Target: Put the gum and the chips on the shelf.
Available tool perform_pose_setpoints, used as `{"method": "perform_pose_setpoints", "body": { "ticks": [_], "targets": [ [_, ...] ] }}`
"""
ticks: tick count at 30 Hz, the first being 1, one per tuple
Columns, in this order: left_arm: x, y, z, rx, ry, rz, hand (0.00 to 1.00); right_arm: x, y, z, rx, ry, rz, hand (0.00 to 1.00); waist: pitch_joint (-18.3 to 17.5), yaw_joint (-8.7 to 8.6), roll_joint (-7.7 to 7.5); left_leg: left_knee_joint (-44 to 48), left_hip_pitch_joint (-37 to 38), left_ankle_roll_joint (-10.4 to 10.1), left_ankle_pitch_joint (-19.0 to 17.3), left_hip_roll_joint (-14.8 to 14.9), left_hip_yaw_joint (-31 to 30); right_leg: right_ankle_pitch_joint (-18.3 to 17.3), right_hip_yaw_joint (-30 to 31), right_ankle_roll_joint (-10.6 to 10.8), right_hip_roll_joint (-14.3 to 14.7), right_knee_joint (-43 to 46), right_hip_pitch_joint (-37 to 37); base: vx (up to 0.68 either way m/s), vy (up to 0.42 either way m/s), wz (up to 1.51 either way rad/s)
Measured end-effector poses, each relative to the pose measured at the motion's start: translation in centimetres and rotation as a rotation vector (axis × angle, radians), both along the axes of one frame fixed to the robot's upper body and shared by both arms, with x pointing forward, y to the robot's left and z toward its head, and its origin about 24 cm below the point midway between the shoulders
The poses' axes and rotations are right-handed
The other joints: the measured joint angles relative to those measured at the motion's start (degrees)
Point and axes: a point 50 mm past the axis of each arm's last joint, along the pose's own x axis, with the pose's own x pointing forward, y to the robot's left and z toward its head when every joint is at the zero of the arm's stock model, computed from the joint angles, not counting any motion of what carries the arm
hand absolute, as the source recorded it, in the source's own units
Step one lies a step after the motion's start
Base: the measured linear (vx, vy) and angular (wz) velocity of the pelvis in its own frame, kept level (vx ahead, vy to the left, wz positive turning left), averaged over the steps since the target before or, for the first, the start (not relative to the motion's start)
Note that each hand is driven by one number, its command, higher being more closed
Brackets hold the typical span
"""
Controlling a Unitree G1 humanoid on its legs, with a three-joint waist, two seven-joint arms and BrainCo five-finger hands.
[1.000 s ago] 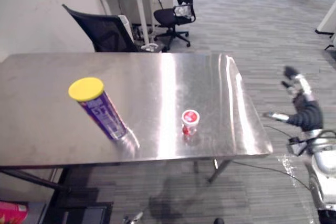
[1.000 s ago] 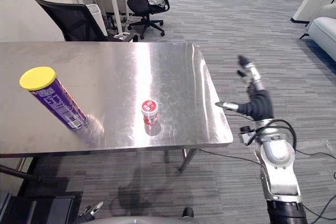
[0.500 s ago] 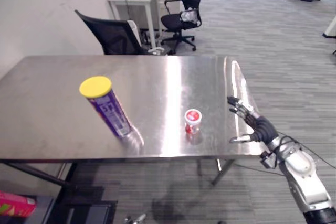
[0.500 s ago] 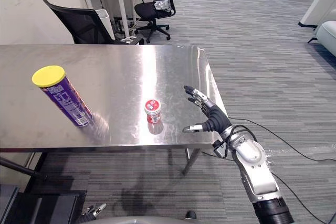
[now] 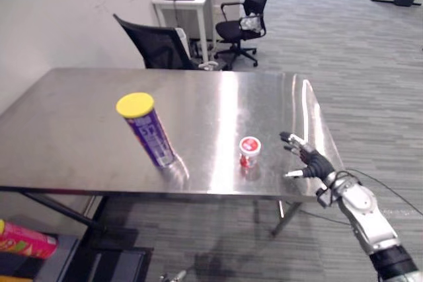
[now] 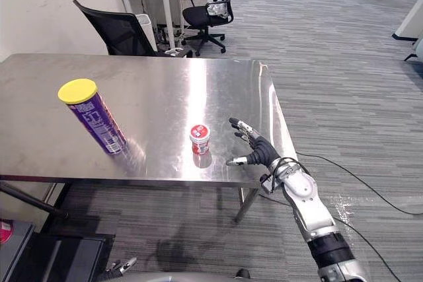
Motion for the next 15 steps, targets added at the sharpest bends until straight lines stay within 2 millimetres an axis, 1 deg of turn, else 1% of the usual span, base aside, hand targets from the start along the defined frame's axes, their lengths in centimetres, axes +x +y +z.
{"method": "perform_pose_setpoints", "body": {
  "ticks": [2, 5, 7, 11, 15],
  "targets": [
    [0.0, 0.0, 0.0, -0.003, 0.005, -0.001, 0.00, 0.5, -0.2, -0.4, -0.025, 0.009, -0.022, 0.00, 0.0, 0.20, 0.10, -0.4, 0.0, 0.0, 0.4, 0.0, -0.4, 0.0, -0.4, 0.0, 0.0, -0.1, 0.2, -0.02, -0.015, 0.12],
    [-0.1, -0.2, -0.1, -0.008, 0.010, -0.010, 0.00, 1.0, 0.0, -0.4, -0.036, 0.009, -0.023, 0.00, 0.2, 0.23, 0.31, -0.9, 0.1, 0.0, 0.7, -0.1, -0.6, 0.0, -0.6, 0.0, 0.0, -0.1, 0.2, -0.02, -0.009, 0.04],
    [0.0, -0.2, -0.1, -0.014, 0.014, -0.016, 0.00, 1.2, 0.3, -0.4, -0.038, 0.011, -0.017, 0.00, 0.2, 0.66, 0.37, -0.9, 0.1, 0.0, 0.7, -0.1, -0.7, 0.0, -0.6, 0.0, 0.0, -0.1, 0.2, 0.00, 0.000, 0.00],
    [0.2, -0.3, -0.1, -0.016, 0.013, -0.021, 0.00, 1.9, 0.4, -0.8, -0.043, 0.025, -0.028, 0.00, 0.3, 1.14, 0.40, -0.9, 0.1, 0.1, 0.7, -0.2, -0.8, 0.0, -0.8, 0.0, 0.0, -0.4, 0.4, 0.00, -0.004, 0.02],
    [0.3, -0.3, -0.1, -0.023, 0.008, -0.026, 0.00, 2.8, 1.2, -0.8, -0.069, 0.027, -0.014, 0.00, 1.3, 1.39, 0.65, -1.0, 0.6, 0.1, 0.7, -0.2, -1.5, 0.0, -1.5, 0.0, 0.0, -0.7, 1.4, 0.00, -0.011, 0.08]
  ]
}}
